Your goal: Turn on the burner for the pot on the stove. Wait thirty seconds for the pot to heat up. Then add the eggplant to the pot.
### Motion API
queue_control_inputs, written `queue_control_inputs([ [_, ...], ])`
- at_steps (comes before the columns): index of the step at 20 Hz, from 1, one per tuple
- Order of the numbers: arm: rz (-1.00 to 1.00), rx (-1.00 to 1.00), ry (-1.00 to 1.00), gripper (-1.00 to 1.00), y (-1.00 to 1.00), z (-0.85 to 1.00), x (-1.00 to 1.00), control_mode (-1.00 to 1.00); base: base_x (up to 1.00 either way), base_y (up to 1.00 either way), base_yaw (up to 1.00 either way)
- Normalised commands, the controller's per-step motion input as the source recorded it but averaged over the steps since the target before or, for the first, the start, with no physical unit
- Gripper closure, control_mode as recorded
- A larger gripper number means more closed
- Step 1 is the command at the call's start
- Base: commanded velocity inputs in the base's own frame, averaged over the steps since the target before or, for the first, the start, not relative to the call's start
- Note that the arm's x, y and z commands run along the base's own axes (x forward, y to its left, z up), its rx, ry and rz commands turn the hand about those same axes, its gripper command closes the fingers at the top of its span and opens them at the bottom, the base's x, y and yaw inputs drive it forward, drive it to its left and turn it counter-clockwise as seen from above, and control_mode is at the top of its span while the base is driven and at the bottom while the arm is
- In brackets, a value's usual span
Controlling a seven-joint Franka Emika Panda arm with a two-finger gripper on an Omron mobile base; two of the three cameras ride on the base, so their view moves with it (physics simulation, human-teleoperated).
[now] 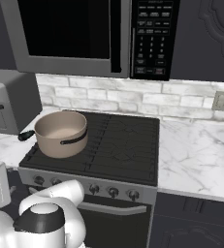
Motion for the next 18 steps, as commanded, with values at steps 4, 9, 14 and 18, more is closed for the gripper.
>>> queue_control_inputs([
  [4,0.0,0.0,0.0,-1.0,0.0,0.0,0.0,-1.0,0.0,0.0,0.0],
  [9,0.0,0.0,0.0,-1.0,0.0,0.0,0.0,-1.0,0.0,0.0,0.0],
  [14,0.0,0.0,0.0,-1.0,0.0,0.0,0.0,-1.0,0.0,0.0,0.0],
  [18,0.0,0.0,0.0,-1.0,0.0,0.0,0.0,-1.0,0.0,0.0,0.0],
])
